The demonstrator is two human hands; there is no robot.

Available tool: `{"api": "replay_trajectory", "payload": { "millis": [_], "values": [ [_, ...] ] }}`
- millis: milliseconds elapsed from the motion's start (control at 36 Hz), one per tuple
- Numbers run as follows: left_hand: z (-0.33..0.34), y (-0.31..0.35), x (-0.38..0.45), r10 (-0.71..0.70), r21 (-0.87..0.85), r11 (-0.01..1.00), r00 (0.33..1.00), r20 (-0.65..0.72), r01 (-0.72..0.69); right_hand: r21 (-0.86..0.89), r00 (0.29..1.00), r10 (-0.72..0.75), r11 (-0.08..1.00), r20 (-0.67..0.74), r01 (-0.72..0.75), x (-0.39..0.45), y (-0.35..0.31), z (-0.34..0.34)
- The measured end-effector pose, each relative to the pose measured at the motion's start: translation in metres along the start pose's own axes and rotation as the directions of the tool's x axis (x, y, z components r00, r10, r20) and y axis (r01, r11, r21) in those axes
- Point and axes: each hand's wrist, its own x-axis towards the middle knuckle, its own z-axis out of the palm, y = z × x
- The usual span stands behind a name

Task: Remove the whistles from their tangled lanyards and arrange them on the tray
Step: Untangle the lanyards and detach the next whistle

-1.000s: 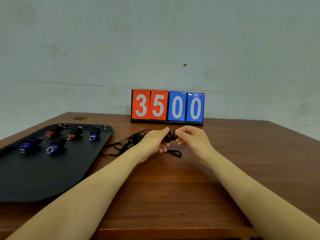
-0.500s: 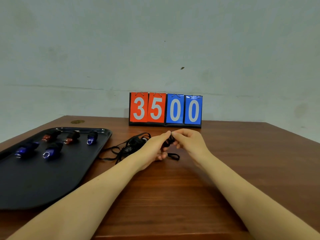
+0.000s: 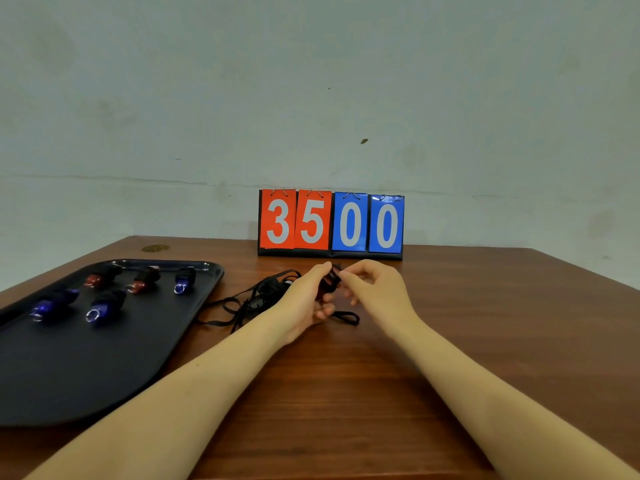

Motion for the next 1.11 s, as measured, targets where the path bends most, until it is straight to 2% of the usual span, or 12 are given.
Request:
{"api": "replay_trajectory", "payload": {
  "millis": [83,194,306,417,556,667,806,944,1111],
  "values": [
    [0.001,0.001,-0.002,0.013,0.031,0.999,1.000,-0.009,-0.013,0.003,1.000,-0.010,1.000,0.001,0.010,0.000,0.000,-0.001],
    [0.002,0.002,-0.003,0.045,0.127,0.991,0.999,-0.021,-0.042,0.052,0.997,0.057,0.997,0.059,-0.060,0.001,0.000,-0.002],
    [0.001,0.002,-0.005,0.056,0.131,0.990,0.998,0.015,-0.057,0.026,0.988,0.115,0.993,0.108,-0.118,0.002,0.001,-0.001],
    [0.000,0.002,-0.006,0.048,0.075,0.996,0.996,0.077,-0.053,0.001,0.993,0.092,0.996,0.080,-0.092,0.002,-0.002,0.000],
    [0.001,0.005,-0.007,0.001,-0.083,0.997,0.990,0.144,0.011,0.146,0.987,0.103,0.982,0.121,-0.120,0.003,-0.005,-0.006],
    [-0.001,0.008,-0.008,-0.015,-0.137,0.990,0.979,0.201,0.044,0.262,0.977,0.130,0.949,0.171,-0.172,0.002,-0.004,-0.006],
    [0.003,0.012,-0.014,0.041,-0.201,0.979,0.955,0.293,0.020,0.333,0.976,0.144,0.923,0.165,-0.192,0.003,-0.003,-0.012],
    [0.006,0.013,-0.014,0.104,-0.167,0.984,0.966,0.237,-0.065,0.363,0.977,0.099,0.917,0.189,-0.163,0.002,-0.005,-0.012],
    [0.003,0.010,-0.011,0.129,0.006,0.992,0.990,0.055,-0.130,0.313,0.979,0.092,0.939,0.180,-0.146,0.002,-0.003,-0.010]
  ]
}}
